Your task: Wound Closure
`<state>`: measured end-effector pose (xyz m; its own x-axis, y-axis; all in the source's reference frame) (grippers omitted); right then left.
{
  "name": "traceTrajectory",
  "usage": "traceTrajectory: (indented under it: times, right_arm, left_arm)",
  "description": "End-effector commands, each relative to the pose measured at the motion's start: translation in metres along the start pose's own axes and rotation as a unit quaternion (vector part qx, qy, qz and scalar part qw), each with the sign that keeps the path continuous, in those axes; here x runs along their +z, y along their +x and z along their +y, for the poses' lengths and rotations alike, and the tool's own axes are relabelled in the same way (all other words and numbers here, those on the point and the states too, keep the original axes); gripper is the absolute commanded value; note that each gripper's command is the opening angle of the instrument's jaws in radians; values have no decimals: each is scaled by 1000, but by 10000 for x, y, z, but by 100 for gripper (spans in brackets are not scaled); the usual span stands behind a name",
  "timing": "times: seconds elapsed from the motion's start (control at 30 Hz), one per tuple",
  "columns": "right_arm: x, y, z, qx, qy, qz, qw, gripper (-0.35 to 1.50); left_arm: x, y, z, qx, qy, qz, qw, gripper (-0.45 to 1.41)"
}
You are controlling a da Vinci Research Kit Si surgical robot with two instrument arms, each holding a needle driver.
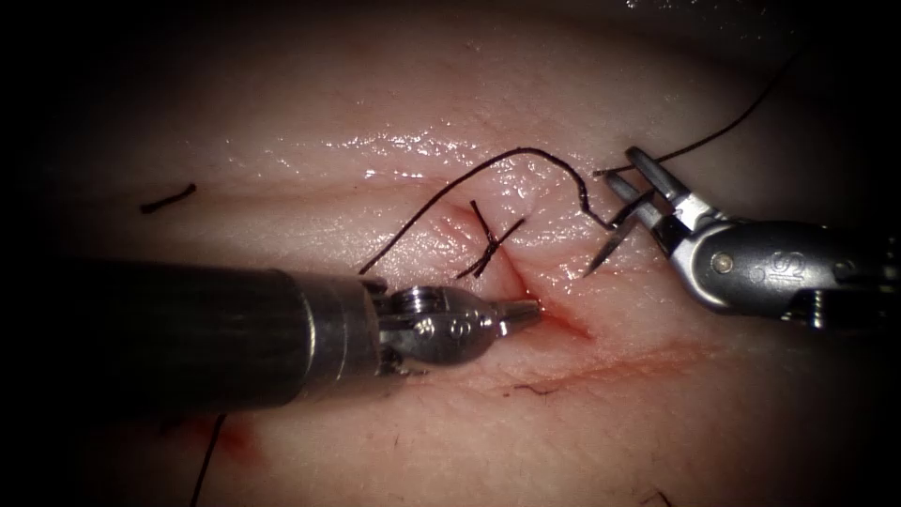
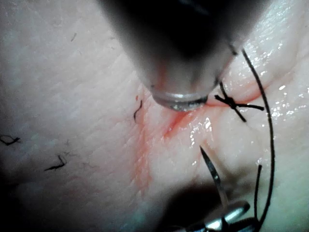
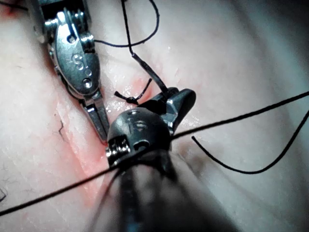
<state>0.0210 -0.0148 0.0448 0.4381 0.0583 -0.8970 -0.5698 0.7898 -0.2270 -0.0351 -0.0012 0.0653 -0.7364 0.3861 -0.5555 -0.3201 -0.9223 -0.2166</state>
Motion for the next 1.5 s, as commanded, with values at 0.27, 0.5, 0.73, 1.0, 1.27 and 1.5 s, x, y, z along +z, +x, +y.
traceTrajectory:
  times: [0.27,0.5,0.73,1.0,1.27,1.5]
  right_arm:
    - [9,-13,-9,-17,-1,4,1000,-35]
    - [10,-13,-9,-50,-2,3,999,-35]
    - [13,-15,-16,-64,-7,4,998,-35]
    - [14,-17,-15,-80,-7,3,997,-35]
    - [14,-18,-16,-110,-8,2,994,-35]
    - [17,-29,-28,-118,-6,0,993,-35]
  left_arm:
    - [12,-17,5,13,-10,-19,1000,-15]
    - [16,-32,0,10,-13,-25,1000,-7]
    - [15,-28,3,8,-19,-22,1000,-3]
    - [10,-20,6,3,-24,-22,999,-3]
    - [6,-19,5,3,-26,-21,999,-2]
    - [-2,-12,4,0,-31,-22,999,3]
